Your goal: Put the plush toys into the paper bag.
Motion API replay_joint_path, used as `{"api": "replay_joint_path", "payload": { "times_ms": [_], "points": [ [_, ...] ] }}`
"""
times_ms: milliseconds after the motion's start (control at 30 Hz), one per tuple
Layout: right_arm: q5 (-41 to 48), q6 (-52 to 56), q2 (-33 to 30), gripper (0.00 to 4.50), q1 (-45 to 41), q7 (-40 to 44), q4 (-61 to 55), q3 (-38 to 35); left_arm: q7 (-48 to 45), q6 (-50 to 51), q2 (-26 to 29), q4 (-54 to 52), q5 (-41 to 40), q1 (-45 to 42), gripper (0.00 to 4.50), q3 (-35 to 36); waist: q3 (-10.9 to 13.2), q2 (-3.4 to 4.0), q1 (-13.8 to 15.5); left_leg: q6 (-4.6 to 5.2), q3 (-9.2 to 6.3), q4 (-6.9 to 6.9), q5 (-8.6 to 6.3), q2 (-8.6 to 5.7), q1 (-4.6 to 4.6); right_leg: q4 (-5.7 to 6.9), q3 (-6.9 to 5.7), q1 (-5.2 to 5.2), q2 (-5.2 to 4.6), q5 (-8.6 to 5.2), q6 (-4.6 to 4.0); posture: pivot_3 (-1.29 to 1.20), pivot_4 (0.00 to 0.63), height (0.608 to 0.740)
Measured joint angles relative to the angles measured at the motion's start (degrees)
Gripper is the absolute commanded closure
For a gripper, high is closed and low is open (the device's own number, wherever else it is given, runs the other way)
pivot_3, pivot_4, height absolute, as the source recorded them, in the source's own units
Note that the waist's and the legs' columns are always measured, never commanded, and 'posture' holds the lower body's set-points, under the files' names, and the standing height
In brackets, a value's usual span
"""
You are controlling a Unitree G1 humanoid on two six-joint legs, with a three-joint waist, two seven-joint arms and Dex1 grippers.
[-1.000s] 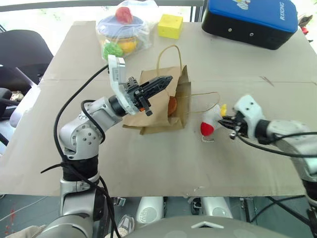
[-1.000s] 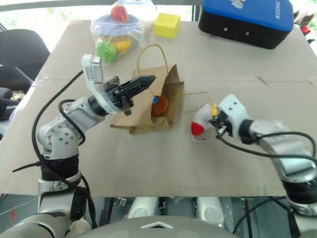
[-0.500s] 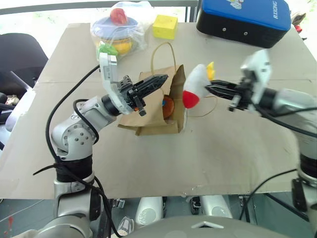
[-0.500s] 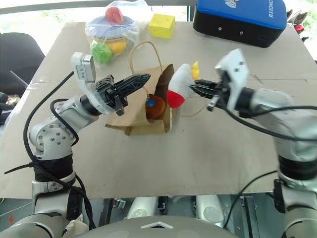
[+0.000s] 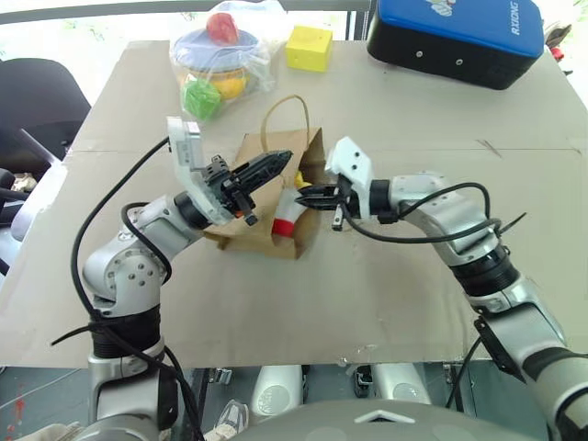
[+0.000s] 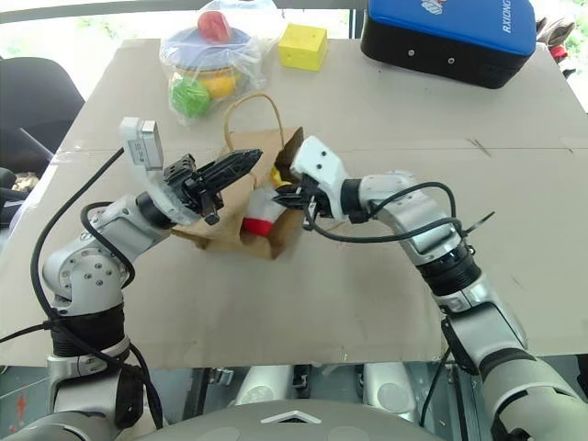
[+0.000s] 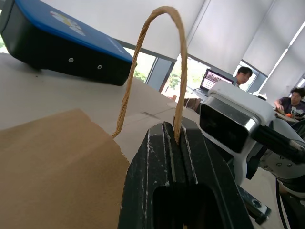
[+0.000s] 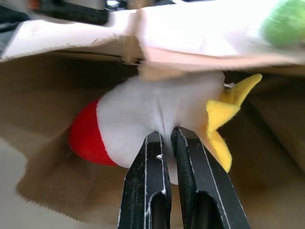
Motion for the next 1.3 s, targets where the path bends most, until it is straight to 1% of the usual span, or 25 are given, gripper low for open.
{"api": "replay_joint_path", "payload": {
  "times_ms": [133,200,267,300,333,467,500,633,700,767,833,867,933,1033,1167,1200,1300],
  "points": [
    [-3.1,-4.9,2.0,4.44,-1.0,4.6,4.4,3.8,0.8,0.0,0.0,-1.0,0.0,1.0,4.5,-0.1,0.0,0.0,0.1,0.0,-0.03,0.0,0.0,0.0,0.0,0.02,-0.03,0.0,-0.01,0.0,0.0,0.0,0.15,0.729],
    [-5.2,-7.3,3.4,4.44,-1.2,5.7,7.4,5.0,1.3,-0.1,0.0,-1.4,0.0,1.0,4.5,-0.1,0.0,0.0,0.1,0.0,-0.02,0.01,0.0,0.0,0.0,0.02,-0.03,0.0,-0.03,0.0,0.0,0.0,0.15,0.729],
    [-5.6,-7.5,4.6,4.44,-1.1,6.0,9.2,5.0,1.6,-0.1,-0.1,-1.6,0.0,1.1,4.5,-0.1,0.0,0.0,0.0,0.0,-0.03,0.01,0.0,0.0,0.0,0.04,-0.03,0.0,-0.03,0.0,0.0,0.0,0.15,0.729],
    [-5.7,-7.5,5.2,3.9,-1.1,6.0,10.1,4.8,1.9,-0.1,-0.1,-1.7,0.0,1.1,4.5,-0.1,0.0,0.0,0.0,0.0,-0.03,0.0,0.0,0.0,0.01,0.04,-0.04,0.0,-0.03,0.0,0.0,0.0,0.15,0.729],
    [-5.9,-7.5,5.3,3.6,-1.0,6.1,10.7,4.7,2.1,-0.2,-0.1,-1.8,0.0,1.1,4.5,-0.1,0.0,0.0,0.0,0.0,-0.03,0.0,0.0,0.0,0.01,0.04,-0.04,0.0,-0.03,0.0,0.0,0.0,0.15,0.729],
    [-6.3,-7.5,4.2,1.81,1.0,6.9,10.4,4.1,2.3,-0.9,-0.2,-1.8,0.0,2.5,4.5,-0.1,0.0,0.0,0.0,0.0,-0.03,0.0,0.0,0.0,0.0,0.03,-0.03,0.0,-0.04,0.0,0.0,0.0,0.15,0.729],
    [-6.4,-7.5,3.9,1.6,1.6,6.8,10.1,3.8,2.3,-0.9,-0.1,-1.8,0.0,2.8,4.5,-0.1,0.0,0.0,0.0,0.0,-0.03,0.0,0.0,0.0,0.0,0.03,-0.04,0.0,-0.04,0.0,0.0,0.0,0.15,0.729],
    [-7.3,-8.1,0.6,1.6,6.5,4.7,4.5,0.7,1.6,-2.6,0.0,-1.8,0.9,4.7,4.5,0.1,0.0,0.0,0.2,0.0,-0.03,0.0,0.0,0.0,0.0,0.02,-0.04,0.0,-0.06,0.0,0.0,0.0,0.15,0.729],
    [-7.2,-6.9,-1.0,1.6,8.5,3.3,2.1,-1.5,0.9,-3.3,0.0,-1.5,1.7,5.8,4.5,0.1,0.0,0.0,0.2,0.0,-0.03,-0.01,0.0,0.0,-0.02,0.02,-0.04,0.0,-0.06,0.0,0.0,0.0,0.15,0.729],
    [-6.2,-3.5,-2.6,1.6,9.8,1.7,-2.2,-4.5,0.2,-4.0,0.1,-1.1,2.2,6.2,4.5,0.1,0.0,0.02,0.2,0.0,-0.05,-0.02,0.0,0.01,-0.02,0.05,-0.05,-0.01,-0.06,0.0,0.0,0.0,0.15,0.729],
    [-3.8,1.6,-4.7,1.6,11.2,0.2,-9.3,-8.5,-0.3,-4.6,0.3,-0.8,2.3,6.2,4.5,0.2,0.0,0.02,0.2,0.0,-0.06,-0.03,0.0,0.01,-0.01,0.05,-0.06,-0.01,-0.06,0.0,0.0,0.0,0.15,0.729],
    [-1.1,7.0,-6.1,1.6,12.7,-1.2,-15.2,-11.7,-0.5,-4.9,0.3,-0.4,2.6,6.1,4.5,0.2,0.0,0.02,0.3,0.0,-0.06,-0.05,-0.01,0.01,-0.02,0.03,-0.06,-0.01,-0.07,0.0,0.0,0.0,0.15,0.729],
    [1.1,11.9,-7.2,1.6,14.0,-2.5,-19.3,-13.8,-0.6,-5.1,0.4,-0.1,2.8,6.0,4.5,0.2,0.0,0.0,0.3,0.0,-0.06,-0.06,-0.01,0.0,-0.01,0.01,-0.06,0.0,-0.07,0.0,0.0,0.0,0.15,0.729],
    [6.0,25.4,-9.9,1.6,20.0,-6.1,-26.5,-17.5,-0.6,-5.8,0.3,0.2,3.2,5.9,4.5,0.1,0.0,-0.01,0.3,0.01,-0.06,-0.07,-0.01,0.0,-0.02,0.0,-0.06,0.01,-0.09,0.0,0.0,0.0,0.15,0.729],
    [9.3,37.5,-10.2,1.6,25.3,-11.0,-28.2,-21.2,-0.6,-6.0,0.0,0.6,3.3,5.8,4.5,0.0,0.0,-0.01,0.2,0.01,-0.06,-0.08,-0.01,0.0,0.0,0.03,-0.05,0.01,-0.09,0.01,-0.01,0.0,0.15,0.729],
    [10.9,40.9,-9.0,1.6,26.4,-12.5,-28.3,-22.9,-0.6,-6.0,0.0,0.6,3.3,5.8,4.5,0.0,0.0,-0.01,0.1,0.01,-0.06,-0.09,-0.01,0.0,0.01,0.05,-0.05,0.01,-0.07,0.01,-0.01,0.0,0.15,0.729],
    [13.1,44.7,-6.2,1.6,26.7,-15.0,-28.3,-24.6,-0.7,-6.1,0.0,0.7,3.3,5.7,4.5,0.0,0.0,-0.01,0.1,0.01,-0.07,-0.11,-0.01,-0.01,0.03,0.05,-0.04,0.01,-0.04,0.0,-0.01,0.0,0.15,0.729]
  ]
}}
